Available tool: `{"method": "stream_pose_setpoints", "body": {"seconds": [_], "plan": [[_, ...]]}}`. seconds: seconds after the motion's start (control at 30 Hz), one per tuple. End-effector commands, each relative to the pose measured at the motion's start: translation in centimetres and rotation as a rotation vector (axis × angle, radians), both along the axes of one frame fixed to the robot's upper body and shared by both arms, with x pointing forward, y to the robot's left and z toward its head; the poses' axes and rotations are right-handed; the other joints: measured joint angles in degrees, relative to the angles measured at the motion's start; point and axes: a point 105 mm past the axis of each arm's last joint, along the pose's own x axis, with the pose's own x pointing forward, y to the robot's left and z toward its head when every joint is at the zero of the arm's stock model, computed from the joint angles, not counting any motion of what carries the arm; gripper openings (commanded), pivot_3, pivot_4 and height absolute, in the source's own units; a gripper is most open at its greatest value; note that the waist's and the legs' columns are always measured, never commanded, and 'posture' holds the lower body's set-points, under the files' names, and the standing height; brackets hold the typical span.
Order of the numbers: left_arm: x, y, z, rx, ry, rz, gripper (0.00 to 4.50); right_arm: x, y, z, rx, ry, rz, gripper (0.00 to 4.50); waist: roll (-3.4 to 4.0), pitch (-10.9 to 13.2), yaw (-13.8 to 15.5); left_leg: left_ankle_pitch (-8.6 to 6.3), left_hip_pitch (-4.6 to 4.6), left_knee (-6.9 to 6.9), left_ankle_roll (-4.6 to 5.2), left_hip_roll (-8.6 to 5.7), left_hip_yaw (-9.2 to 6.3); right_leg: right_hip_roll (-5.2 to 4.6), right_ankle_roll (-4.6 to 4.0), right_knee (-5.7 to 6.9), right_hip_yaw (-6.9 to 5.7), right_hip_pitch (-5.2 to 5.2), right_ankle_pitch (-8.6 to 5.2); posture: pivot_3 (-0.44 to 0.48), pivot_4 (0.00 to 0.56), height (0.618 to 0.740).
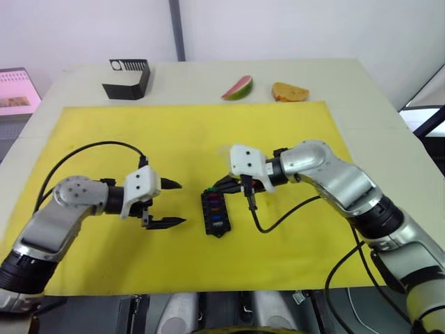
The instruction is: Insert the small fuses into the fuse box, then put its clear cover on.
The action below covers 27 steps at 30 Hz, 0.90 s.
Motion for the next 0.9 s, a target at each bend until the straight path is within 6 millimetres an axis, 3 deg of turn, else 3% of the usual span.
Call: {"method": "stream_pose_setpoints", "body": {"seconds": [0.03, 0.9], "plan": [[0.1, -0.2, 0.3, 0.012, -0.031, -0.015, 4.43, 0.2, 0.5, 0.9, -0.007, -0.061, 0.044, 0.0, 0.0, 0.0, -0.09, 0.0, 0.02, 0.0, 0.0, 0.0, 0.0, 0.0, 0.0, 0.02, 0.0, 0.0, 0.0, 0.0, 0.15, 0.74], [0.5, -0.9, 0.7, -0.005, -0.048, -0.033, 4.43, 1.4, 0.5, -0.1, -0.027, -0.062, 0.035, 0.0, 0.0, 0.0, -0.08, 0.08, 0.04, 0.02, -0.15, -0.03, 0.0, 0.02, 0.01, 0.11, -0.01, 0.0, 0.01, 0.0, 0.15, 0.74]]}}
